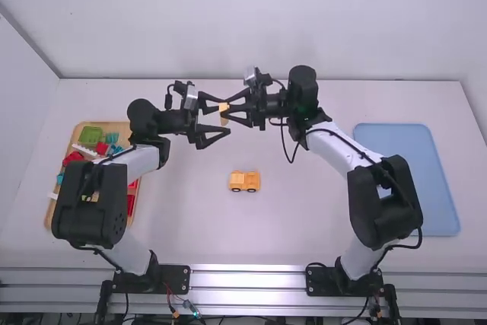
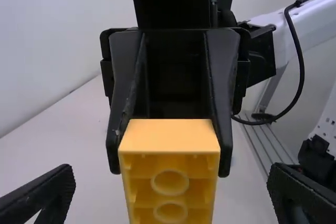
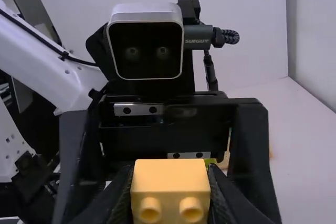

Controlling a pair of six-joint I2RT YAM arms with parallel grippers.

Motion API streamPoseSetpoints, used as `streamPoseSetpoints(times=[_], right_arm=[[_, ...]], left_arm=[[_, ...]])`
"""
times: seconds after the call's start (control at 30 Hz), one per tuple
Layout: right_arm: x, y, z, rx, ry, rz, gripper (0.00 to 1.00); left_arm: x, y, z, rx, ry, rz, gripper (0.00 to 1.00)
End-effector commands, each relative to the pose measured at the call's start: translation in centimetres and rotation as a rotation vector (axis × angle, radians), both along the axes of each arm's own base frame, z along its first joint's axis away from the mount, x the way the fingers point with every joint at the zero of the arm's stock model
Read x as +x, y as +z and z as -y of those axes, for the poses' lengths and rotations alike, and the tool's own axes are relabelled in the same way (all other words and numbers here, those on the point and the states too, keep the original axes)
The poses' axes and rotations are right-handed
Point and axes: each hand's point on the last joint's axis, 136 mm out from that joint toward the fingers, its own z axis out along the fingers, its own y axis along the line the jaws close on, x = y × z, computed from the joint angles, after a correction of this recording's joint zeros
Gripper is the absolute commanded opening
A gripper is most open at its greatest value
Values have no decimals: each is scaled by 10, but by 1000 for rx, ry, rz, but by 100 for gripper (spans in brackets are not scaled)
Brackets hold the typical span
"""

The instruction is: Assemble lego blocks to make yellow taxi

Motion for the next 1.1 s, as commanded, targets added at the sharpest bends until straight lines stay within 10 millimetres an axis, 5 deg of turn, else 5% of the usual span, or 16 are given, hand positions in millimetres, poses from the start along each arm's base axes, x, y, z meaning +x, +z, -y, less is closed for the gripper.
streamPoseSetpoints(times=[0.0,0.17,0.33,0.57,0.8,1.07], right_arm=[[18,6,-1,2,-82,11,15],[87,-33,32,-142,-485,-71,15],[105,-78,82,-398,-730,-134,15],[71,-125,132,-798,-805,-161,14],[17,-166,139,-1112,-626,-123,14],[-43,-211,136,-1373,-275,-33,14]], left_arm=[[1,8,3,-1,-8,37,99],[30,7,-4,-46,158,-23,99],[42,-34,-17,34,235,-79,99],[48,-88,-25,212,307,-33,99],[59,-99,-30,328,331,-108,99],[36,-89,-23,421,145,52,99]])
